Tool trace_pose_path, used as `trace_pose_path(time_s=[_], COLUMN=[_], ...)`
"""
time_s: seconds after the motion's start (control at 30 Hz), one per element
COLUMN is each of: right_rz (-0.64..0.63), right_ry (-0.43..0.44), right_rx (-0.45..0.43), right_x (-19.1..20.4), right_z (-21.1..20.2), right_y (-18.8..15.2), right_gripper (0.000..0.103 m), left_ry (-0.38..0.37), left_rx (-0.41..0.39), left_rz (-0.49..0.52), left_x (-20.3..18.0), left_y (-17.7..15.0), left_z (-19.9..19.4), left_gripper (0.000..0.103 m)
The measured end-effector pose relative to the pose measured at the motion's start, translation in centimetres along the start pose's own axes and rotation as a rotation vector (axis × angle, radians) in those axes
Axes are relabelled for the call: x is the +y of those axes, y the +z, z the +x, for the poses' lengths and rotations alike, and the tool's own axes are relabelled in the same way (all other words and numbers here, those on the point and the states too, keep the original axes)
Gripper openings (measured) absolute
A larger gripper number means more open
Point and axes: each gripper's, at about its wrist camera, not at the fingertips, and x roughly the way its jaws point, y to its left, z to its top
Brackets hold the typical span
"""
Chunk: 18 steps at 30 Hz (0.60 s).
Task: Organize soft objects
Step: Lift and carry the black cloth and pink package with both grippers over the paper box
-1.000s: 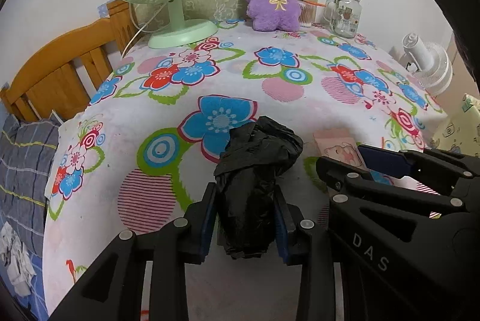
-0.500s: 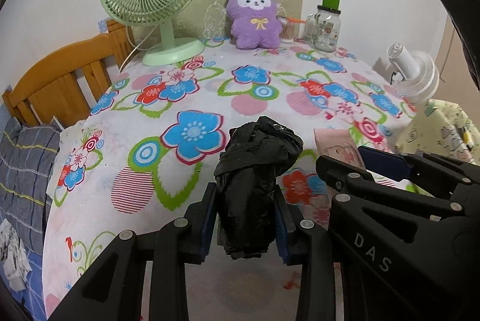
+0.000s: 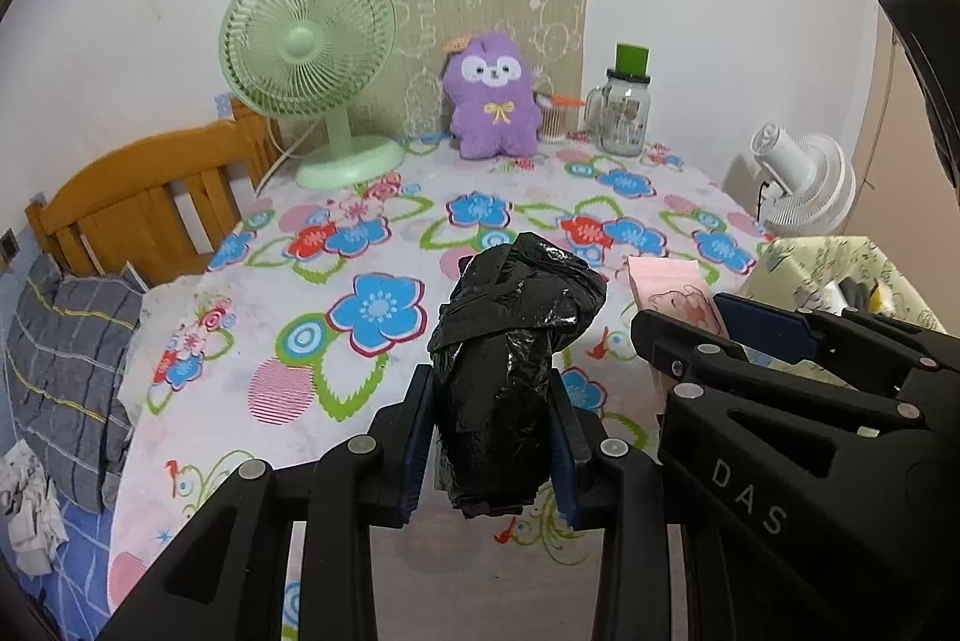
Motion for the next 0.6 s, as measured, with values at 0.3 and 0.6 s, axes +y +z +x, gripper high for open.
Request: trace_pose_path(time_s=[0.3, 0.6], right_rz=[0.007, 0.004], right_ry=[0.017, 0.014], right_rx=[-0.083, -0.168], right_x=[-1.1, -3.0], right_z=[-4.6, -8.6], right_y=[0.6, 1.0], right_gripper=[0.041, 0.041], left_ry=[0.006, 0.007], left_rx=[-0.074, -0.14], left_rz=[0.001, 0.03], left_x=[-1.4, -3.8], left_y=[1.1, 2.4], left_z=[-3.5, -6.0], left_gripper=[0.034, 0.034])
